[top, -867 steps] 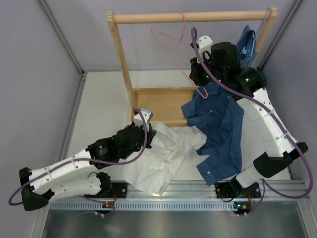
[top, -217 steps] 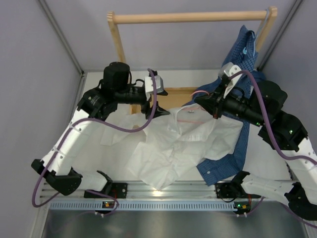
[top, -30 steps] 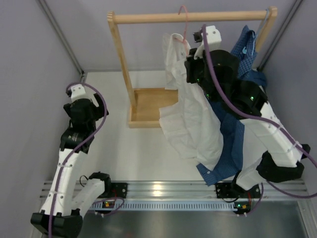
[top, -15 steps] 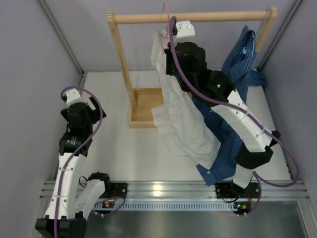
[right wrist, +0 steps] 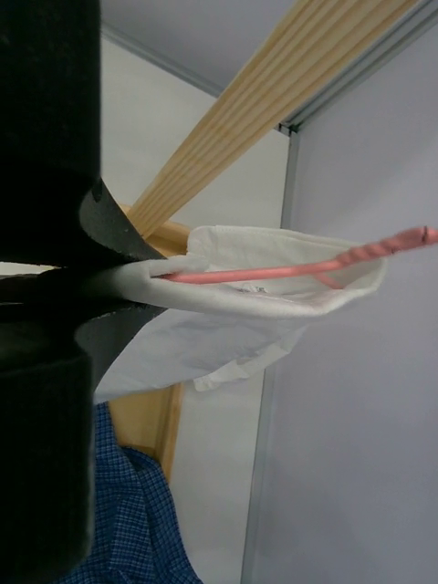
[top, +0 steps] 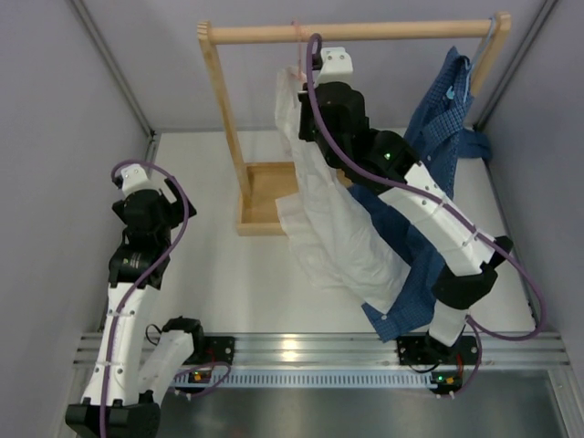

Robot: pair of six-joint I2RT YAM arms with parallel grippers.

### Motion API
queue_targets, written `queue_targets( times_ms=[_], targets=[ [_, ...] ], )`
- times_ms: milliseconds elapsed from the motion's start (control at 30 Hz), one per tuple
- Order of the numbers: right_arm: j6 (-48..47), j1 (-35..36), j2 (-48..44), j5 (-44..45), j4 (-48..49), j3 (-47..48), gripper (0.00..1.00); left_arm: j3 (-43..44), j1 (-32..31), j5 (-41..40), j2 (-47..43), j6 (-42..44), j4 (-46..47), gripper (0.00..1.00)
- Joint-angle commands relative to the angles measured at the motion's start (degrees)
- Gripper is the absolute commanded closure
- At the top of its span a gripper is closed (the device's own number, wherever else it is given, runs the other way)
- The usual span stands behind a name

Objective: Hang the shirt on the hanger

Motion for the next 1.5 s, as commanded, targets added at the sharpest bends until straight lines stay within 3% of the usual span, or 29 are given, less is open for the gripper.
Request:
queue_targets(
  times_ms=[0,67,100,200,233,333,500,600,833,967,1233,1467],
  targets=[
    [1.63,-0.61,-2.87,-2.27,7.33,-1.79,0.84,-0.41,0.35,1.33,-0.79,-0.14,3.19,0.02],
    [1.63,-0.52,-3.14,-2.80,7.33,-1.88,0.67,-0.50,0.35,2.21,-0.79,-0.05,3.27,0.02],
    [1.54,-0.60,-3.23,-2.97,7.33,-1.88,0.66,-0.50,0.35,2.56,-0.79,0.04,3.28,0.02],
    [1.54,-0.61,-4.45,-4.11,7.24,-2.76,0.44,-0.59,0.35,4.05,-0.70,0.39,3.36,0.02],
    [1.63,-0.61,-5.15,-4.38,7.24,-4.07,0.24,-0.59,0.35,4.41,-0.61,0.48,3.45,0.02],
    [1.80,-0.52,-9.54,-7.01,7.33,-8.71,0.01,-0.59,0.26,6.86,-0.17,1.27,3.45,0.02],
    [-1.70,-0.78,-21.23,-12.72,7.51,-20.23,0.01,-1.55,-0.26,15.12,-1.22,3.46,4.16,0.02],
    [-4.25,-1.13,-28.96,-12.30,7.68,-29.72,0.01,-2.26,-2.02,13.03,-3.42,4.34,4.16,0.02],
    [-7.77,-1.49,-50.22,-2.02,7.77,-51.59,0.00,-2.70,-8.43,2.15,-9.39,4.79,0.56,0.02],
    [-5.68,-1.49,-62.87,-0.07,5.15,-56.02,0.00,-2.96,-10.54,-3.04,-12.12,4.09,-2.61,0.02],
    [-3.03,-1.57,-73.08,7.21,-11.98,-57.33,0.01,-6.55,-12.48,-6.57,-19.93,4.70,-4.55,0.02],
    [-4.00,-1.48,-79.60,12.75,-10.43,-65.95,0.01,-9.99,-12.83,-7.81,-24.34,5.31,-2.35,0.02]
  ],
)
